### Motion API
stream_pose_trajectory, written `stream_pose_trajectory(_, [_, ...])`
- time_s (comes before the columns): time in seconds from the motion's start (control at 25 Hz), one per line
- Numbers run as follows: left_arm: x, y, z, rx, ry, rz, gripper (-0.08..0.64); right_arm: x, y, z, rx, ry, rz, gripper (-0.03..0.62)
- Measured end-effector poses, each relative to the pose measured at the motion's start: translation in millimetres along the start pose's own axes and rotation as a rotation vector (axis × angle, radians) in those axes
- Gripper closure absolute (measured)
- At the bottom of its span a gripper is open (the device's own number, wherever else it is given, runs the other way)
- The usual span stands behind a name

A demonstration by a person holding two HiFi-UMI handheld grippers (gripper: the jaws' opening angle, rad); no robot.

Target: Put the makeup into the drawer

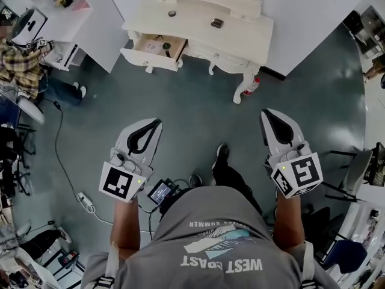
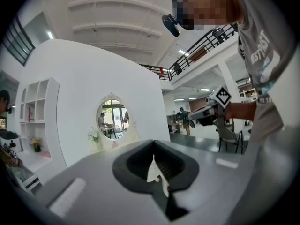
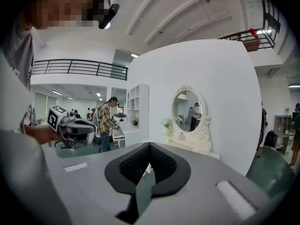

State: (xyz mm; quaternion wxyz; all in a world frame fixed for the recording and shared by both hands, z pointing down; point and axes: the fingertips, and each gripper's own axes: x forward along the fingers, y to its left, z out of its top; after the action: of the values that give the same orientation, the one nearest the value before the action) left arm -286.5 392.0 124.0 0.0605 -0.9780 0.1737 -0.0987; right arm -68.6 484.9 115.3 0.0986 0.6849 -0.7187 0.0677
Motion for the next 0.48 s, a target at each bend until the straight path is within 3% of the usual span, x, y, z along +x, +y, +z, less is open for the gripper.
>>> stream_pose_trajectory(0.48, [127,43,15,-0.014,0.039,0.089,0.558,108,-112,13,-0.007,0.011,0.109,0.591])
